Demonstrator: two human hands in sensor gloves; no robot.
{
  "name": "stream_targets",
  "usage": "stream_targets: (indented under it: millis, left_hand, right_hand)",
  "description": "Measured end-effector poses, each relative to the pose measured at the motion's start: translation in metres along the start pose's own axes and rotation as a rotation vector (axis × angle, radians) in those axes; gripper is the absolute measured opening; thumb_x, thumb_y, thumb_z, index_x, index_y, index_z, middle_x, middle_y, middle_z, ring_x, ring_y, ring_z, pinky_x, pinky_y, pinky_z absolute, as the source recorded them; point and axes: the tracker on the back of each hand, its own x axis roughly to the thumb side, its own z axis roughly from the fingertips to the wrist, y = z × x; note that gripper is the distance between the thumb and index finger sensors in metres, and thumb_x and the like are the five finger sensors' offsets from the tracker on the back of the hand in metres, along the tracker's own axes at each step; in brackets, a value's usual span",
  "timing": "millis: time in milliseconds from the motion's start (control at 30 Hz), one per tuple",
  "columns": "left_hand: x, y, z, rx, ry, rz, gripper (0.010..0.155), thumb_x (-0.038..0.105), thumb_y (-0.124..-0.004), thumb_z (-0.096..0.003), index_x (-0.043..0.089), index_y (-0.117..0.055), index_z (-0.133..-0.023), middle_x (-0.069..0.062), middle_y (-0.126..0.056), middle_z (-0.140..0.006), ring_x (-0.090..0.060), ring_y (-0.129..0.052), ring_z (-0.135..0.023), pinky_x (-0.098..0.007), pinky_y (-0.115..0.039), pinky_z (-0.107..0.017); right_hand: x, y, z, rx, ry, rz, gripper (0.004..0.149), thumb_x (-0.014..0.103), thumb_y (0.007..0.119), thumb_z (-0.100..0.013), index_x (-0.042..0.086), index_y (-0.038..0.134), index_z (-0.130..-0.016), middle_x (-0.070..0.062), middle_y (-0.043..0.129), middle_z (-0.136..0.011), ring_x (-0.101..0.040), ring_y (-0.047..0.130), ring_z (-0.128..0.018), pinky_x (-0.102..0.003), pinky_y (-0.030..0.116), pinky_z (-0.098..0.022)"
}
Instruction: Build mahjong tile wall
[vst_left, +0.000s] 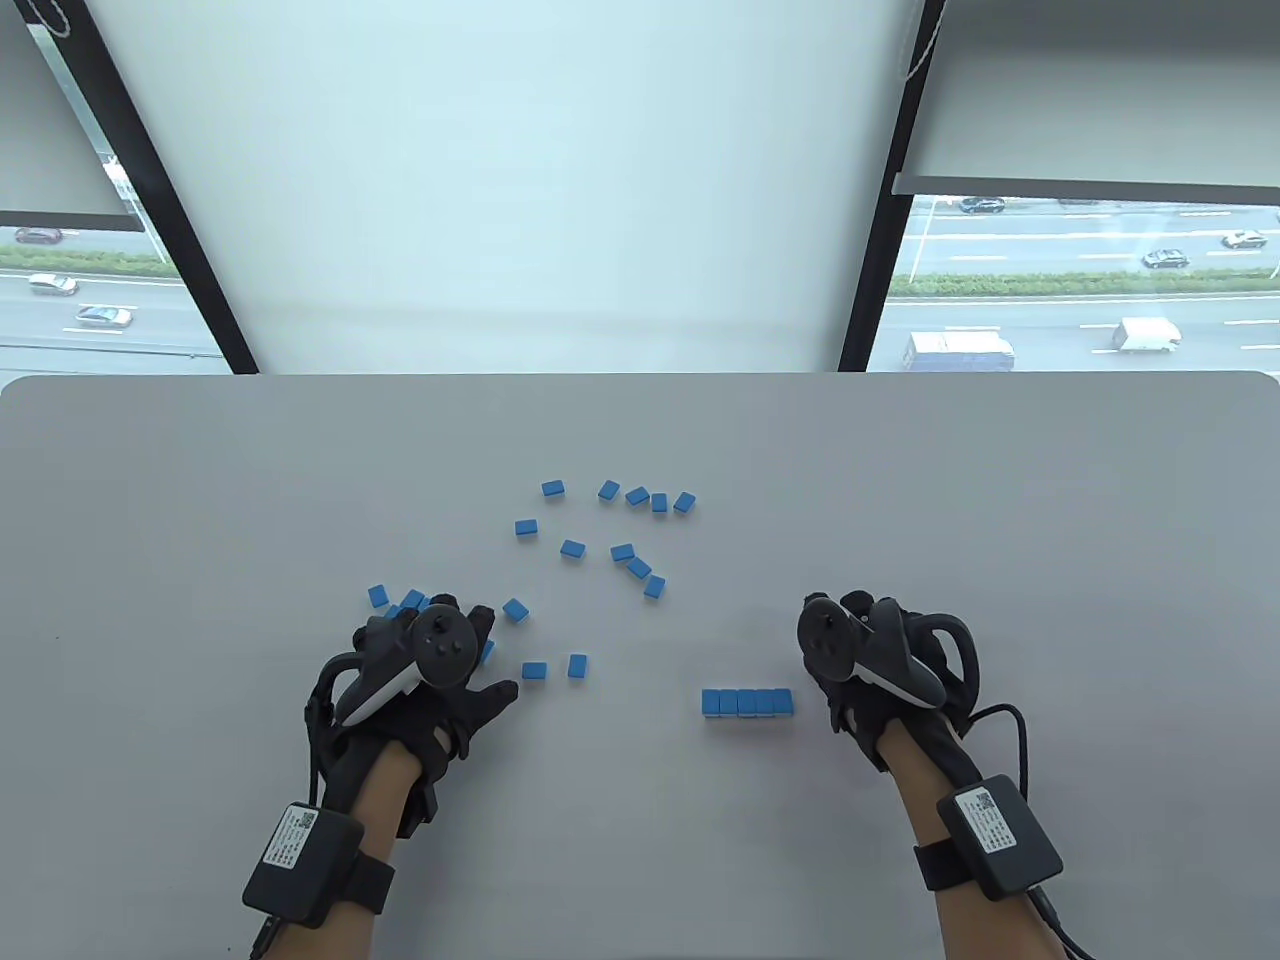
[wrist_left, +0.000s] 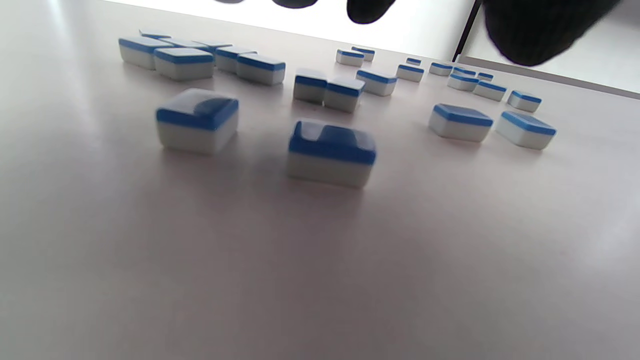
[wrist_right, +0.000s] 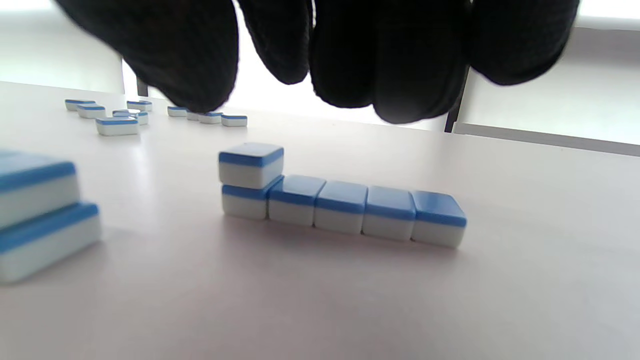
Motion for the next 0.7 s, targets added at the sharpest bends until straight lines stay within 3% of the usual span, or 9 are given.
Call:
stream_targets:
  millis: [267, 400, 700]
  left_hand:
    - [-0.001, 0.001, 0.000, 0.004, 0.003, 0.004, 0.085, 0.071, -0.065, -0.0407, 0.036, -0.034, -0.112, -0.004, -0.026, -0.121, -0.046, -0.028, -0.109, -0.075, -0.023, -0.068]
    - [-0.001, 0.001, -0.001, -0.001, 0.003, 0.001, 0.085, 0.071, -0.065, -0.0407, 0.036, -0.034, -0.112, -0.004, -0.026, -0.121, -0.045, -0.029, -0.109, -0.075, -0.023, -0.069]
    - [-0.002, 0.002, 0.000, -0.006, 0.011, 0.000, 0.085, 0.071, -0.065, -0.0409, 0.036, -0.034, -0.112, -0.004, -0.027, -0.121, -0.046, -0.029, -0.109, -0.074, -0.023, -0.069]
  right_hand:
    - [0.031, -0.020, -0.040, 0.022, -0.025, 0.054, 0.067, 0.046, 0.084, -0.038, 0.025, 0.059, -0.097, -0.005, 0.070, -0.094, -0.031, 0.090, -0.063, -0.052, 0.075, -0.053]
    - [0.062, -0.025, -0.069, 0.048, -0.052, 0.027, 0.066, 0.046, 0.085, -0.037, 0.027, 0.061, -0.096, -0.003, 0.070, -0.095, -0.030, 0.090, -0.066, -0.052, 0.074, -0.056]
    - [0.133, 0.004, -0.117, 0.251, -0.021, 0.129, 0.065, 0.049, 0.087, -0.035, 0.025, 0.068, -0.092, -0.001, 0.080, -0.088, -0.026, 0.093, -0.055, -0.048, 0.077, -0.051]
